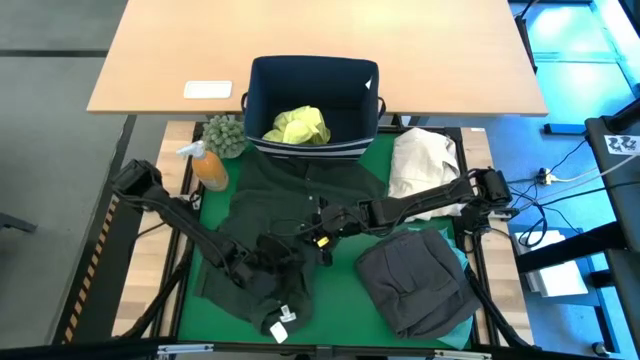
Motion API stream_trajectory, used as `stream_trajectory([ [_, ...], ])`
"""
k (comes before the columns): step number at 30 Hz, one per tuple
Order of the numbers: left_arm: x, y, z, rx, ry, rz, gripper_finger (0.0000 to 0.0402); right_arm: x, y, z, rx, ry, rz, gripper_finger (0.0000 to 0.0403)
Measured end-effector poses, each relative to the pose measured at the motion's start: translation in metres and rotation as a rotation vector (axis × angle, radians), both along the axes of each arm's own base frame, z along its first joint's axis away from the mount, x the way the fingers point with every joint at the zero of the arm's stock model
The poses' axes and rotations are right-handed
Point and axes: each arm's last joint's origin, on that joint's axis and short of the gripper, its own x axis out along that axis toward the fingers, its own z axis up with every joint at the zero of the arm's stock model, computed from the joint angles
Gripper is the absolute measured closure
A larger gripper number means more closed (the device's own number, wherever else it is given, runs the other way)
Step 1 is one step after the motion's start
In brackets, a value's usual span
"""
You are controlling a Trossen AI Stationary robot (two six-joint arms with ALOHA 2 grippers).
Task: Fold laundry
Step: Fold the green polo shirt
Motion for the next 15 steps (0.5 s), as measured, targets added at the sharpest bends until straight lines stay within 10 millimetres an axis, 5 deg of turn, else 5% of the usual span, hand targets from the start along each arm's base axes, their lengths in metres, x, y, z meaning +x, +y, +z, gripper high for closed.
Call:
stream_trajectory([
  [15,0.013,0.014,-0.013,-0.058,0.034,0.069,0.0168,0.001,0.000,0.001,0.000,-0.011,0.005,0.0347],
])
